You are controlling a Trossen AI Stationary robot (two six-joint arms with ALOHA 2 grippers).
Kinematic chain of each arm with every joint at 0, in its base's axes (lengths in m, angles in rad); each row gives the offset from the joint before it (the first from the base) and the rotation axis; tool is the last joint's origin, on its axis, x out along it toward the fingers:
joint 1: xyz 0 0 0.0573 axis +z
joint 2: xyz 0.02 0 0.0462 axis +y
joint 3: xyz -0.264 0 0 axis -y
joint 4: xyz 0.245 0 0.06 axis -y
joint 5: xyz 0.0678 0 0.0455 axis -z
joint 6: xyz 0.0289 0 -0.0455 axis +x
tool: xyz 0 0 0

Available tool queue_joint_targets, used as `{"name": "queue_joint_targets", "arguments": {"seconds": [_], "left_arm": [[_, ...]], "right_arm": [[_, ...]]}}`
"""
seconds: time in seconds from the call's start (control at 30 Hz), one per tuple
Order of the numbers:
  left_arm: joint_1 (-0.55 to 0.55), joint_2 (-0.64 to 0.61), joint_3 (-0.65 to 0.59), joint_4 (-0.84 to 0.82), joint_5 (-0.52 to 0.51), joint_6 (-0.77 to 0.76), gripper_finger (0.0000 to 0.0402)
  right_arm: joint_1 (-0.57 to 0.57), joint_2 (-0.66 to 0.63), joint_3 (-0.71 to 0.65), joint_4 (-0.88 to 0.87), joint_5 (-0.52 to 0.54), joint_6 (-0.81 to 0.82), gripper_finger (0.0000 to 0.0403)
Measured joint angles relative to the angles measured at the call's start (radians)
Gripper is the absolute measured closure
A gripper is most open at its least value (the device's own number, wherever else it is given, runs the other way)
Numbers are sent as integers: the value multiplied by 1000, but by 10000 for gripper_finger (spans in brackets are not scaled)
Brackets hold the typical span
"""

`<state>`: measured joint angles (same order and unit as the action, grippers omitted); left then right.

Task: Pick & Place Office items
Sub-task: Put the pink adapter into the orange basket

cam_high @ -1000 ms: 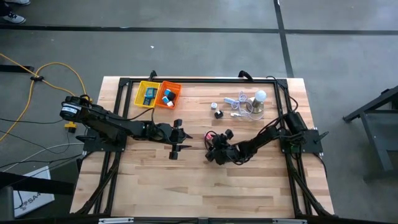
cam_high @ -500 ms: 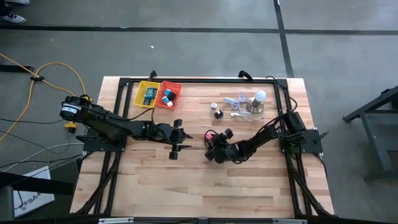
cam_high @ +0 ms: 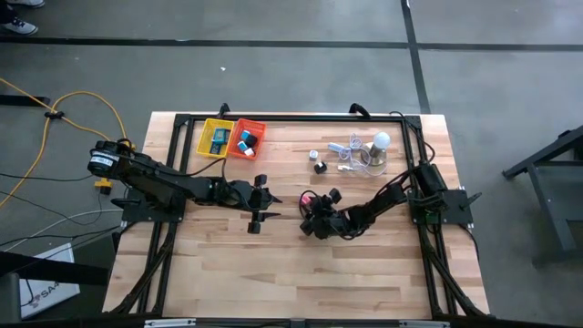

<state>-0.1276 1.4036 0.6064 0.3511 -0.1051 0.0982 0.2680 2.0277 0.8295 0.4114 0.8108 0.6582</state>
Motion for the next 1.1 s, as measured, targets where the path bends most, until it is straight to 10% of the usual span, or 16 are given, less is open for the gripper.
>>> {"name": "queue_joint_targets", "arguments": {"seconds": [1.1], "left_arm": [[0, 0, 0, 0, 0, 0, 225]], "right_arm": [[37, 0, 0, 87, 27, -82, 286]]}}
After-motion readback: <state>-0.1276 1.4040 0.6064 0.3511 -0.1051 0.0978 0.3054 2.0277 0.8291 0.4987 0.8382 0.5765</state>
